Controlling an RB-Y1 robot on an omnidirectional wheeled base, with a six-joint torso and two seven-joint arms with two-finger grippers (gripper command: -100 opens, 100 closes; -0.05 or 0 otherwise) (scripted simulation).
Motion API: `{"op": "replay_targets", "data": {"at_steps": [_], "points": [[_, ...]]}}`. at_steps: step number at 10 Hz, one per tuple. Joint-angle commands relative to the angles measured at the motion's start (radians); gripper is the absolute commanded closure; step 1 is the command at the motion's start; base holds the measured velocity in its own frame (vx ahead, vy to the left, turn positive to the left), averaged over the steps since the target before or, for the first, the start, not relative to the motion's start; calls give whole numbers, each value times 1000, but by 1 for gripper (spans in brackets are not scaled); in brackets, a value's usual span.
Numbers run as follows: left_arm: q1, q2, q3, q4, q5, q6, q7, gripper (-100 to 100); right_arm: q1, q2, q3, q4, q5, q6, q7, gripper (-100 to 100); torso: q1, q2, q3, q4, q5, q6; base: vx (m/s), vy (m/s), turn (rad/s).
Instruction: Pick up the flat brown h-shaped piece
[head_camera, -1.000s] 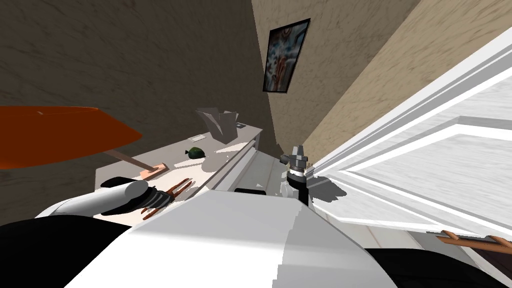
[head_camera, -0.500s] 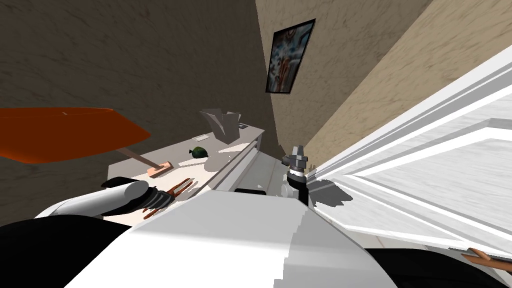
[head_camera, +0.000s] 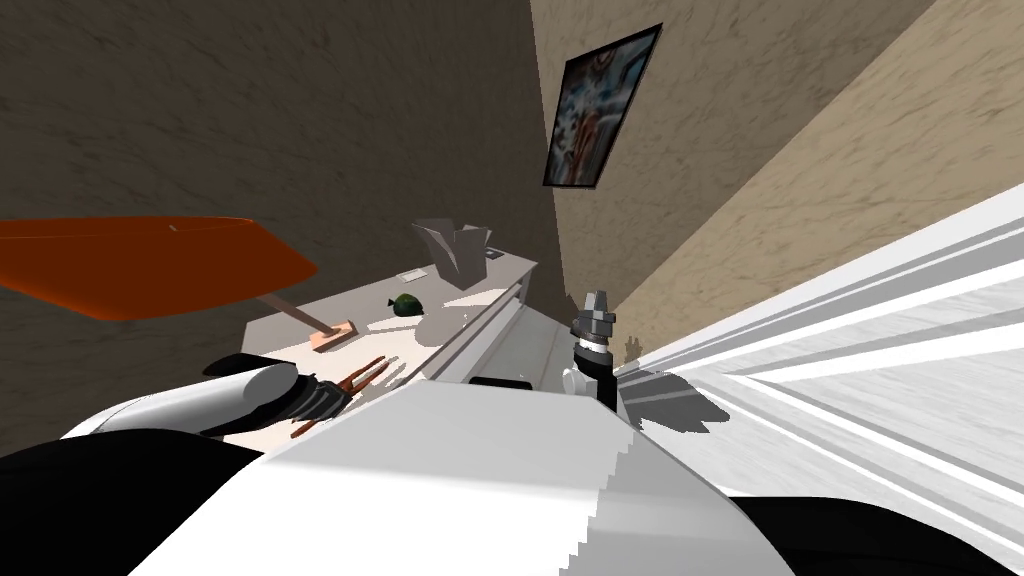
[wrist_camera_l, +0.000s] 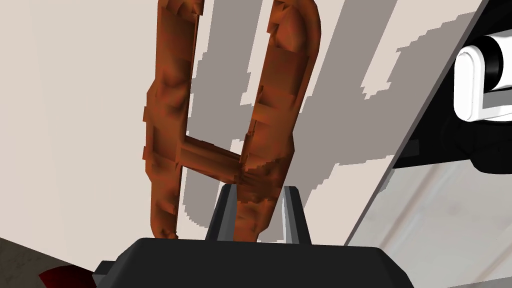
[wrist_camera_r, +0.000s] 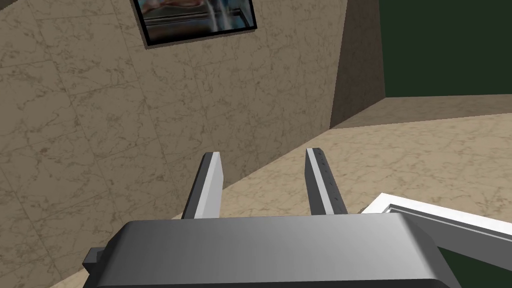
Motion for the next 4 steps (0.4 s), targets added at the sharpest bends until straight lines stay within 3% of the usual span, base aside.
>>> {"op": "replay_targets", "data": {"at_steps": [1,2,3,4], "points": [[17,-6,-3,-42,7,14,2,100,0,0,0,0,0,0,0,0,0,0,0,0,0,0,67,27,115],[27,-10,-5,-67,11,21,2,100,0,0,0,0,0,0,0,0,0,0,0,0,0,0,70,27,135],[21,-7,-3,-50,9,15,1,100,0,0,0,0,0,0,0,0,0,0,0,0,0,0,30,8,29],[21,-7,-3,-52,9,17,1,0,0,0,0,0,0,0,0,0,0,1,1,0,0,1,5,1,-6]]}}
